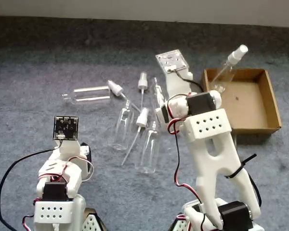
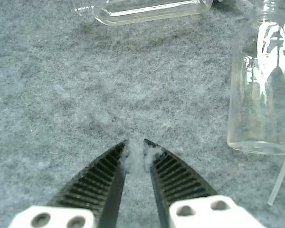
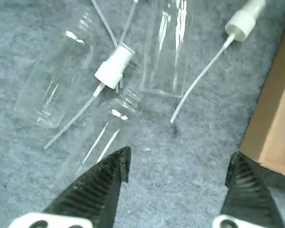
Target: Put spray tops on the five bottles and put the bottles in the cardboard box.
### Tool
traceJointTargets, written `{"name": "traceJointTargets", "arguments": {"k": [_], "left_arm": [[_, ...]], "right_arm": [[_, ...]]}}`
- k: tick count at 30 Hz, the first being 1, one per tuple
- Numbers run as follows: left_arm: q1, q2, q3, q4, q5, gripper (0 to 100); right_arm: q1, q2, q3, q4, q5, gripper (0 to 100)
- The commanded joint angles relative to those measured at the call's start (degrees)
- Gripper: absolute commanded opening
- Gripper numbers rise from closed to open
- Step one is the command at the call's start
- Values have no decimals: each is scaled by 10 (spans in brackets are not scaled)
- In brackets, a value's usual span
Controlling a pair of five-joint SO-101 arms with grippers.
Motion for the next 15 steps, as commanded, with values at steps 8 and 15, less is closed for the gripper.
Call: {"name": "traceJointTargets", "arguments": {"k": [8, 15], "left_arm": [[-4, -5, -6, -10, 4, 7], [-4, -5, -5, -10, 4, 7]], "right_arm": [[-19, 169, -117, -58, 2, 291], [-19, 329, -344, 19, 3, 291]]}}
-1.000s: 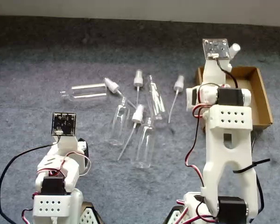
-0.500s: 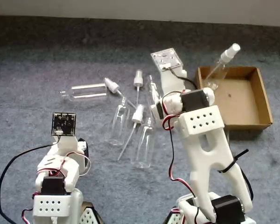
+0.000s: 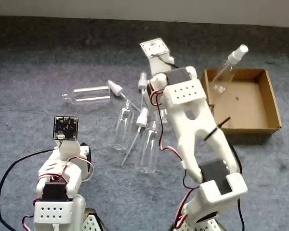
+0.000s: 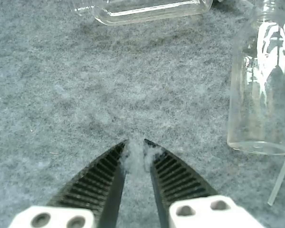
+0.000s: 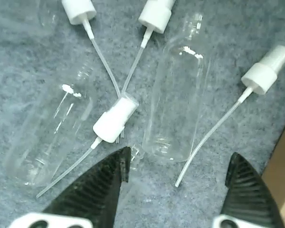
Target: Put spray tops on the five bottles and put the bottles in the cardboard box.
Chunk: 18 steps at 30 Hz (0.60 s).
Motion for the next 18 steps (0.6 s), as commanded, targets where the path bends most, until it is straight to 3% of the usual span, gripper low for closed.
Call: {"name": "traceJointTargets", "arguments": {"k": [1, 18], "left_arm": [[-4, -5, -5, -10, 4, 7], [-4, -5, -4, -11, 4, 7]], "right_arm": [[-6, 56, -142, 40, 3, 291], [-11, 421, -520, 90, 4, 291]]}}
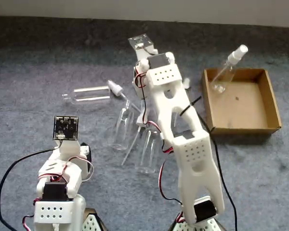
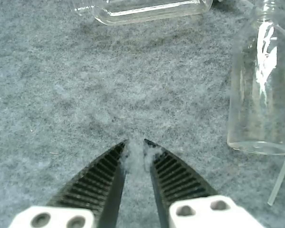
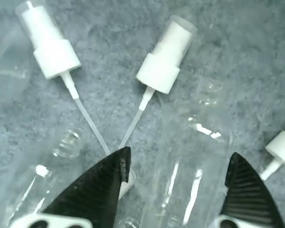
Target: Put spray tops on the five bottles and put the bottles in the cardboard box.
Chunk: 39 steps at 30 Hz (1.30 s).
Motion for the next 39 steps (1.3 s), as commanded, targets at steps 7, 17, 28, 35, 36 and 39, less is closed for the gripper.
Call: {"name": "traceJointTargets", "arguments": {"k": [7, 17, 28, 35, 36, 39], "left_arm": [[-4, -5, -4, -11, 4, 7], [-4, -5, -3, -11, 4, 7], [-4, -5, -3, -11, 4, 7], [-4, -5, -3, -11, 3, 7], [-4, -5, -3, -11, 3, 7], [-4, -5, -3, -11, 3, 7]], "right_arm": [[7, 55, -94, 25, 47, 291], [37, 60, -94, 35, 49, 289], [35, 60, -89, 32, 51, 245], [36, 56, -94, 36, 51, 166], [37, 55, -94, 41, 51, 166], [35, 55, -130, 73, 51, 163]]}}
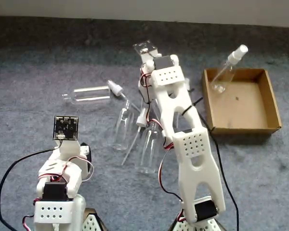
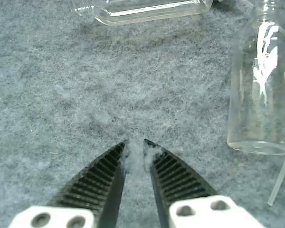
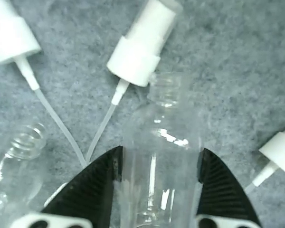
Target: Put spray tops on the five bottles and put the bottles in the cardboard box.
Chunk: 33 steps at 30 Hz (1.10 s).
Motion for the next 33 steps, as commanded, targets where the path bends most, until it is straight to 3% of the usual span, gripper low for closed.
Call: {"name": "traceJointTargets", "arguments": {"k": [1, 10, 18, 33], "left_arm": [[-4, -5, -3, -11, 3, 7], [-4, -5, -3, -11, 3, 7], [-4, -5, -3, -11, 3, 7], [-4, -5, -3, -12, 3, 7]], "right_arm": [[6, -15, -80, 42, 6, 163], [9, -15, -301, 95, 4, 163], [6, -50, -396, 96, 4, 163], [8, -364, -98, 96, 3, 163]]}}
